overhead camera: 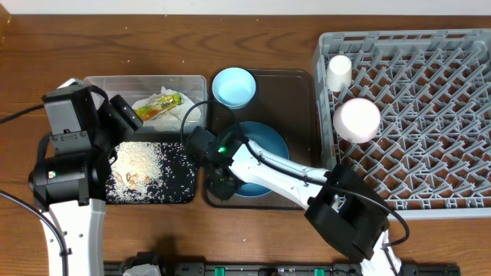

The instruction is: Sort waste into correct bins and load items into the dishwasher rack

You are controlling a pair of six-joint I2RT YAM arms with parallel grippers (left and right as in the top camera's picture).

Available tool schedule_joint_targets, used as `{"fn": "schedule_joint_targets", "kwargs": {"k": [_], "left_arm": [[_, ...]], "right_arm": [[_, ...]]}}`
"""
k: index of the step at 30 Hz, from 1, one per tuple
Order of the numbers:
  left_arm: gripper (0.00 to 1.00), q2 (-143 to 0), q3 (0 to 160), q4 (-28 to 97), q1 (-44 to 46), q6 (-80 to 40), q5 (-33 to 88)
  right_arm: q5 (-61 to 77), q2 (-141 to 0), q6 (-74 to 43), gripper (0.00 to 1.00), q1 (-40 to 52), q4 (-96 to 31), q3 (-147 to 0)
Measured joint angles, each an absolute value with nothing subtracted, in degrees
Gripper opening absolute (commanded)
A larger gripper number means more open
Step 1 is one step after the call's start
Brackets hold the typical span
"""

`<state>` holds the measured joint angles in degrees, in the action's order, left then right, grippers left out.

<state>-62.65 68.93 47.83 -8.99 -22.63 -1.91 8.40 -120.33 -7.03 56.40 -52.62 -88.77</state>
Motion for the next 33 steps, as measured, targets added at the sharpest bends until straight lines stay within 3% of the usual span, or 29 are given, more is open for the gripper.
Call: {"fn": "schedule_joint_targets", "kwargs": {"k": [1,3,15,20,24,27,33], "left_arm": [[0.88,-62.65,68.93,47.83,-8.99,-22.63,-1.91],[0.88,-62.65,68.93,47.86,-8.99,-22.63,-1.91],[0.88,-62.65,68.93,47.86,-8.99,-22.63,-1.91],[0.88,-62.65,68.93,47.83,-8.99,-22.63,-1.91],[0.88,-62.65,68.93,47.86,-8.99,-22.63,-1.91],[0.88,-62.65,68.93,47.86,-8.99,-22.63,-1.91],[0.88,-62.65,68.93,47.88,-8.99,-22.63,-1.91]], "right_arm": [[8.34,-120.33,-7.05,0.13,56.38,-52.60,-88.77],[8.32,-120.33,-6.96,0.01,56.31,-52.56,-88.77],[8.36,-112.68,-6.70,0.01,48.77,-59.00,-99.22],[12.14,-101.06,-6.09,0.01,36.95,-59.55,-103.59],[22.17,-94.56,-3.42,0.01,21.21,-60.25,-105.03],[36.16,-94.91,0.08,0.01,8.51,-59.66,-104.90],[65.84,-102.54,9.69,0.01,-7.27,-56.51,-103.02]]}}
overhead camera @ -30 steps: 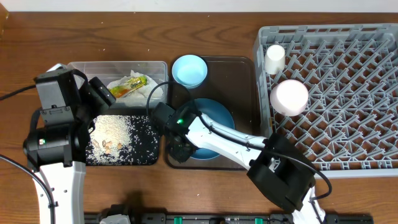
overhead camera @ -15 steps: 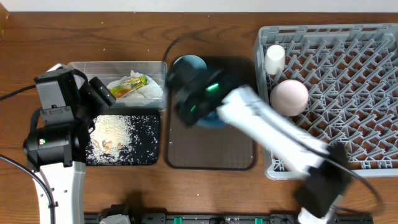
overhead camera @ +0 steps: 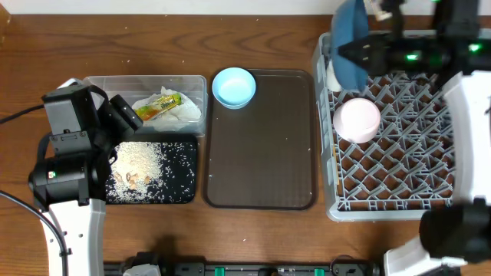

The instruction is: Sort waste into correct bins and load items into the dishwasher rack

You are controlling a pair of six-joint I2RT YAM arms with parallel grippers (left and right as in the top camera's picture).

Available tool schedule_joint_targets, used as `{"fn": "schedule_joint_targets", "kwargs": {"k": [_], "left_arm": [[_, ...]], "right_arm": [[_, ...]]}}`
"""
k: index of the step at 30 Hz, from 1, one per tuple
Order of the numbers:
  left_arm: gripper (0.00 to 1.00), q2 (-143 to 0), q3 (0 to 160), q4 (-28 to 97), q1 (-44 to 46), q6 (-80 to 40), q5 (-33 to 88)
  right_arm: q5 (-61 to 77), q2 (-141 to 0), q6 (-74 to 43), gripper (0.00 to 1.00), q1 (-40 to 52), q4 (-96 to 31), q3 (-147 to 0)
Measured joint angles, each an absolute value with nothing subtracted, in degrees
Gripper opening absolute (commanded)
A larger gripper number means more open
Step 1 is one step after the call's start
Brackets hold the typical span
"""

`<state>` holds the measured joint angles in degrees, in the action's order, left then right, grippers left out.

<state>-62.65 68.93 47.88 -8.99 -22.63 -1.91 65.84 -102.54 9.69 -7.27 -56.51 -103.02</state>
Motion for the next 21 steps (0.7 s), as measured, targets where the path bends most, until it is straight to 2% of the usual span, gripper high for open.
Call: {"fn": "schedule_joint_targets", "kwargs": {"k": [3,7,13,21], "left_arm": [[0.88,-62.65,68.93,47.86,-8.99,-22.63,-1.91],[0.88,-62.65,68.93,47.83,-8.99,-22.63,-1.91],[0.88,-62.65,68.93,47.83,-8.99,-22.63,-1.91],[0.88,-62.65,68.93,47.83,-8.99,-22.63,-1.91]], "right_arm": [[75.53,-107.11,13.78,0.01,-12.10,-56.42,-102.67],[81.67,-112.66,17.30,0.01,-15.99,-56.45,-102.56],[86.74,-118.78,20.25,0.01,-18.61,-56.36,-102.56],[88.51,-119.42,23.51,0.01,-23.20,-58.94,-102.19]]}}
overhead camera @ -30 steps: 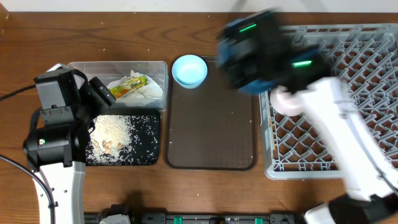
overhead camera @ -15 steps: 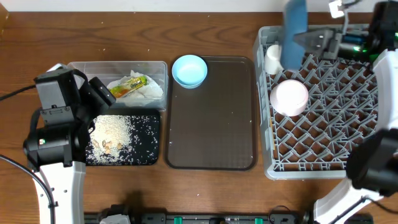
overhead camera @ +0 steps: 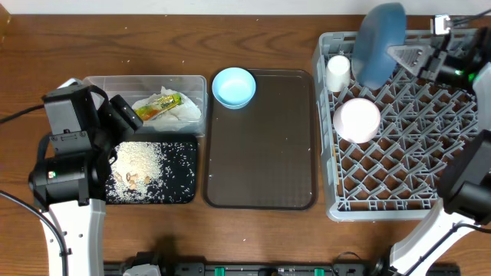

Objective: Sort waste into correct bins and load items into the dishwasher rack
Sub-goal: 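Lower the blue plate into the rack and open the right gripper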

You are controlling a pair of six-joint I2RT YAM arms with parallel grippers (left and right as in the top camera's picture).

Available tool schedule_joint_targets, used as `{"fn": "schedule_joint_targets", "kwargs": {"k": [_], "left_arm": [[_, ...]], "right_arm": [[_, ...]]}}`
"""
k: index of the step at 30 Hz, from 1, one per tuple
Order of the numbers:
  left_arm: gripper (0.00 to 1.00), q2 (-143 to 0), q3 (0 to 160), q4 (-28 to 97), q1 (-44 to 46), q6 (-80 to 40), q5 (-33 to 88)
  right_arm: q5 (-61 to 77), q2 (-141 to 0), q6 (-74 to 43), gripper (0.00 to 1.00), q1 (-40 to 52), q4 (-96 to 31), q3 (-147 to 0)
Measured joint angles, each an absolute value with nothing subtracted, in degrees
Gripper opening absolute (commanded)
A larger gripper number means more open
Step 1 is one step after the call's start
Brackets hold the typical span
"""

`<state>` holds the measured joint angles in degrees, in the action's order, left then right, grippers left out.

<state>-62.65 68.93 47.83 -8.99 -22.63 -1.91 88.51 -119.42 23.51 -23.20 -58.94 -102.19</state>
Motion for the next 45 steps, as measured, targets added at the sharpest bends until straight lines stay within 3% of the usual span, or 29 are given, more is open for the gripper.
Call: {"fn": "schedule_joint_targets", "kwargs": {"k": [7,13,22,23,24,37,45], "left_arm": [[0.88,-62.65,68.93,47.83,-8.99,-22.63,-1.91],[0.88,-62.65,68.93,47.83,-8.99,-22.63,-1.91],[0.88,-62.65,68.93,47.83,-8.99,-22.63,-1.91],[0.88,-62.65,68.93,47.86,-8.99,-22.63,-1.91],[0.88,-62.65,68.93,47.83,-8.99,-22.63,-1.91],[0.88,-62.65,68.93,47.83,-8.99,-22.63,-1.91],[0.88,-62.65,68.93,47.83,-8.99,-22.63,-1.91]], "right_arm": [[83.68,-119.74,25.19,0.02,-28.53,-67.79,-100.31],[71.83,-119.79,25.93,0.18,-30.96,-75.90,-99.77],[59.11,-120.51,21.63,0.60,-36.86,-80.47,-99.02],[58.37,-120.51,20.91,0.73,-37.71,-80.53,-99.02],[57.74,-120.51,19.97,0.99,-38.33,-80.53,-99.02],[41.30,-116.97,7.57,0.99,-36.58,-77.41,-108.62],[27.70,-103.68,3.75,0.99,-17.04,-75.44,-111.53]]}}
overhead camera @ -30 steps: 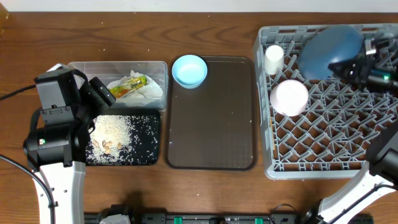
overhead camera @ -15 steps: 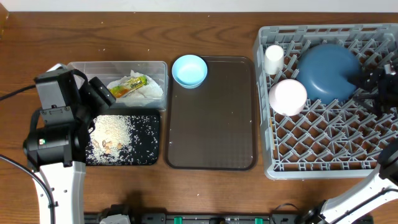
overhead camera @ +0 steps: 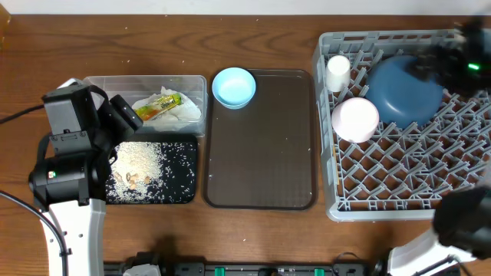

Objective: Sort waste into correct bins and load items into the dishwasher rack
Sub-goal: 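Lower the blue plate into the rack and open the right gripper, then move the right gripper back to the light-blue bowl on the tray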

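A dark blue plate [overhead camera: 405,92] lies tilted in the back part of the grey dishwasher rack [overhead camera: 399,176]. My right gripper [overhead camera: 447,65] is a dark blur at the plate's far right rim, and its jaws cannot be made out. A small light blue bowl [overhead camera: 233,86] sits on the back left corner of the brown tray [overhead camera: 261,153]. My left gripper [overhead camera: 125,111] hovers over the bins at the left, with its jaws unclear.
In the rack stand a white cup [overhead camera: 338,73] and an upturned white bowl [overhead camera: 356,119], just left of the plate. A clear bin [overhead camera: 192,84] holds wrappers and tissue. A black bin [overhead camera: 184,188] holds rice and food scraps.
The blue plate was held on edge above the rack's back edge. Now it lies lower, among the rack's pegs beside the white bowl. The right gripper has moved with it. The left arm is unchanged.
The right gripper was first at the blue plate on the brown tray. Then the plate was off the tray, held on edge over the rack's back left corner, then a little further right. Now it lies in the rack. The left arm stayed put.
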You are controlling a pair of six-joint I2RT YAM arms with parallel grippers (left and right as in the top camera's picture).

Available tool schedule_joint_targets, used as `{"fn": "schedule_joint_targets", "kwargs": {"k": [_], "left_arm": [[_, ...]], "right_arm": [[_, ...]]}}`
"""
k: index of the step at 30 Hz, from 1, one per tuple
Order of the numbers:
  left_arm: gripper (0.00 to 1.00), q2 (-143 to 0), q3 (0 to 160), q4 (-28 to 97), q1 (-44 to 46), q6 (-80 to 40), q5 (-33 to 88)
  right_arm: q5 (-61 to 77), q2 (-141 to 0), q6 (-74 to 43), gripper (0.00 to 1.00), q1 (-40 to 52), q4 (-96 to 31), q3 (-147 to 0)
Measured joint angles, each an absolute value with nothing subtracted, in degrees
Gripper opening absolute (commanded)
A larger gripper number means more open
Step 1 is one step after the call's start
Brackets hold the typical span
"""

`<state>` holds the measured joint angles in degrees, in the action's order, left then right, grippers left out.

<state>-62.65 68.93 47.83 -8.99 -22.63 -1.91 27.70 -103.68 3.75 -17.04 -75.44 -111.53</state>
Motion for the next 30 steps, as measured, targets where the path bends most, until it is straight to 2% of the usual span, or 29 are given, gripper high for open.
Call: {"fn": "schedule_joint_targets", "kwargs": {"k": [5,11,15,19,30], "left_arm": [[0.88,-62.65,68.93,47.83,-8.99,-22.63,-1.91],[0.88,-62.65,68.93,47.86,-8.99,-22.63,-1.91],[0.88,-62.65,68.93,47.83,-8.99,-22.63,-1.91],[0.88,-62.65,68.93,47.86,-8.99,-22.63,-1.91],[0.88,-62.65,68.93,47.86,-8.99,-22.63,-1.91]], "right_arm": [[19.22,-99.44,1.63,0.99,0.99,-73.30,-111.72],[8.88,-101.43,0.58,0.99,24.97,-66.63,-111.74],[3.14,-105.60,0.45,0.99,35.33,-62.61,-111.74],[-2.79,-111.48,0.45,0.98,40.21,-59.86,-111.74],[-6.92,-123.57,4.86,0.74,41.71,-50.74,-111.74]]}}
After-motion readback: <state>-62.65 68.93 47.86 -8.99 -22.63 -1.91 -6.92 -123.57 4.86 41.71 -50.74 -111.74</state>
